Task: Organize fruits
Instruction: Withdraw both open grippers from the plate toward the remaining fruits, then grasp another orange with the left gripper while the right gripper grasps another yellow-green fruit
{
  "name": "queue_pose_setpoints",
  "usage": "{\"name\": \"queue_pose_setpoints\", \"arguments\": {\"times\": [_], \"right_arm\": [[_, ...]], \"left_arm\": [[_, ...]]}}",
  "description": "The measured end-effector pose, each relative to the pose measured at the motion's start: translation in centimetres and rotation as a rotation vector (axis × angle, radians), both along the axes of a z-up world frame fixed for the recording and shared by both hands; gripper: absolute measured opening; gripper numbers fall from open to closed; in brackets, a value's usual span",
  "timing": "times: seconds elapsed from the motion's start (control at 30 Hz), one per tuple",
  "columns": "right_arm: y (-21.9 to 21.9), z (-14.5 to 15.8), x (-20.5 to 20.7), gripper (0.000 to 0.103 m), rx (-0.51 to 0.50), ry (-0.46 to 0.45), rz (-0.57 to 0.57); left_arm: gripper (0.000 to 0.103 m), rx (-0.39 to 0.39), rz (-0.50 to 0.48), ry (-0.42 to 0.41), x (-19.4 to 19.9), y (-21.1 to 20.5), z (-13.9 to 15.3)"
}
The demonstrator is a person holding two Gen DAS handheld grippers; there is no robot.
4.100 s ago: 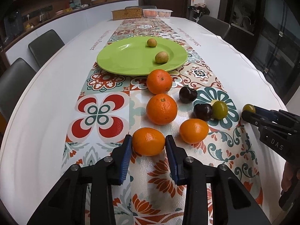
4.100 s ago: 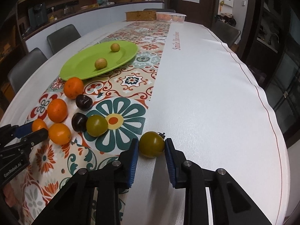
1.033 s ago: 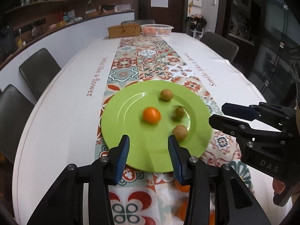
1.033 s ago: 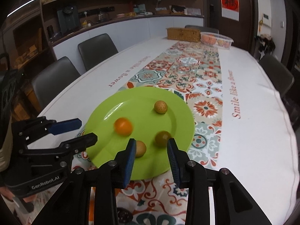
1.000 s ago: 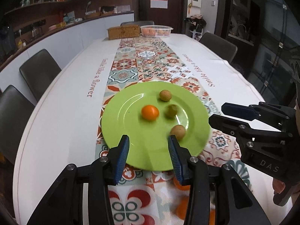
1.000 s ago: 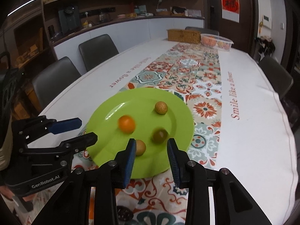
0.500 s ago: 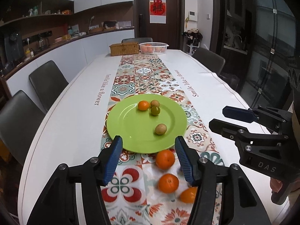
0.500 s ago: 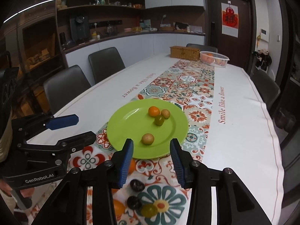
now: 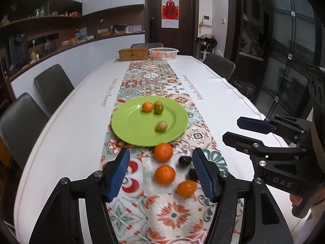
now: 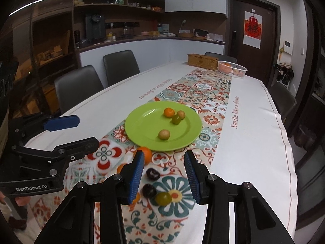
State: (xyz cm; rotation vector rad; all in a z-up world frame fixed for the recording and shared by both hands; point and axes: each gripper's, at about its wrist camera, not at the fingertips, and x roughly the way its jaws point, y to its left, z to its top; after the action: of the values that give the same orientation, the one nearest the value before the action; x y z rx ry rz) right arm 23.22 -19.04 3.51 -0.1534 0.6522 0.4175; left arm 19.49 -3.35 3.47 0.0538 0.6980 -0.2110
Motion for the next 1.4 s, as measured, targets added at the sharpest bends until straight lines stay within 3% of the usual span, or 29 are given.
{"name": "queue_pose_setpoints", "arguments": {"times": [0.7,1.4], "right_arm": [[-1.1,-5.2,-1.1,0.042,-0.093,0.109,0.088],[-0.3,-9.5,0.7,0.042,-0.165,0.191,0.204]], "left_arm": [[0.063,0.013,-0.056,0.089,-1.9,-2.8,-5.1],[0.062,0.005,-0.099,0.194,0.5,-3.4,-9.7]]}}
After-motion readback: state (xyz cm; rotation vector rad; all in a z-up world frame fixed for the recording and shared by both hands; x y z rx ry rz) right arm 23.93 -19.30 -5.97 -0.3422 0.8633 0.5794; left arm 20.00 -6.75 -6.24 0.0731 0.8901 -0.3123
